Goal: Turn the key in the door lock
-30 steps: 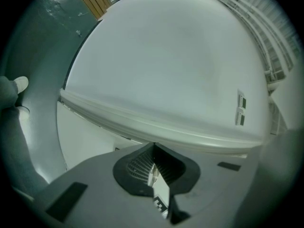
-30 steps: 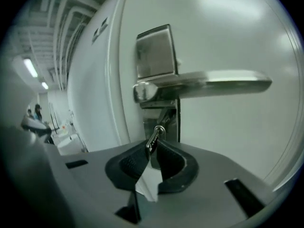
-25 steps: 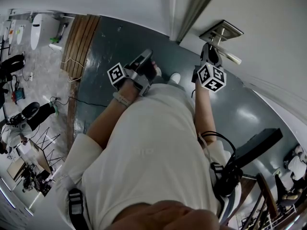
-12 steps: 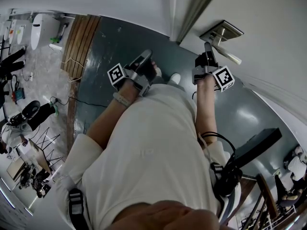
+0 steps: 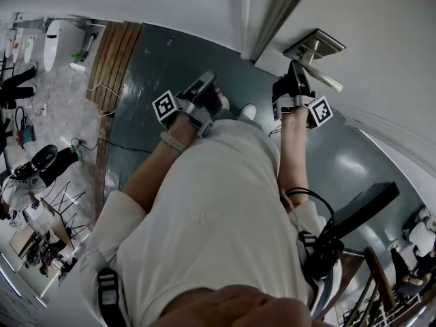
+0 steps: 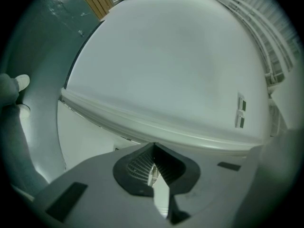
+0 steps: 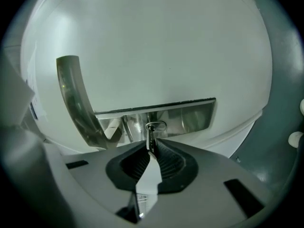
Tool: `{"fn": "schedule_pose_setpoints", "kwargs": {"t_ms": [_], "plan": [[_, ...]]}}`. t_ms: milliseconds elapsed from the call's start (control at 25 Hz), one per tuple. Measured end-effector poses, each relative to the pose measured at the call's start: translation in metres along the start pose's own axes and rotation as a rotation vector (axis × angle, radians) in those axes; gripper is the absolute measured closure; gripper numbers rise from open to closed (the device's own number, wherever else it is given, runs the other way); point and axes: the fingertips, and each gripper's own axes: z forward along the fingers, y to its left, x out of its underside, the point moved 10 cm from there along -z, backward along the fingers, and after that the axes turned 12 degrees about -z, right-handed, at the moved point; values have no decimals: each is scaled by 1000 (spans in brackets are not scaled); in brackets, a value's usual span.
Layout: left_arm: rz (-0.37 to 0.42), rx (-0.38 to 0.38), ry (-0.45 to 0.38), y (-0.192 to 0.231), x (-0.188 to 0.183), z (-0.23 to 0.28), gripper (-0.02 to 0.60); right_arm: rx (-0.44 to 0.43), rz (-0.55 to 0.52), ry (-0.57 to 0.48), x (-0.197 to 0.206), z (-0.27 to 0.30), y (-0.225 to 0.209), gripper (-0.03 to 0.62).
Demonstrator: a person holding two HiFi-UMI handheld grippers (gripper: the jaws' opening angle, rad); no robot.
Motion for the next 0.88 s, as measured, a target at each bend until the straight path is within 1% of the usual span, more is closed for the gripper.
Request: {"fn": "schedule_pose_setpoints", "kwargs": {"t_ms": [160, 240, 360, 440, 560, 640, 680, 760, 880], "plan": [[-5, 0, 0, 1, 0, 0, 574, -27, -30, 18, -1, 0, -3, 553], [-8, -2, 0, 2, -1, 0, 574, -53, -11, 24, -1, 1, -6, 542], [-9, -4, 2, 1, -1, 0, 574, -93, 44, 18, 2, 3, -9, 534], [-8, -4, 4, -1, -2, 0, 574, -121, 51, 20, 4, 6, -8, 525], [-9, -3, 3, -1, -1, 1, 574, -173, 19, 64, 7, 10, -5, 475], [-11, -1, 2, 0, 0, 0, 574, -200, 3, 108, 11, 10, -6, 424], [-11, -1, 1, 0, 0, 0, 574, -211, 1, 127, 15, 8, -8, 387], [-13, -1, 0, 1, -1, 0, 574, -231, 4, 151, 23, 5, -12, 362], [-14, 0, 0, 1, 0, 0, 574, -233, -23, 171, 32, -6, -14, 355]]}}
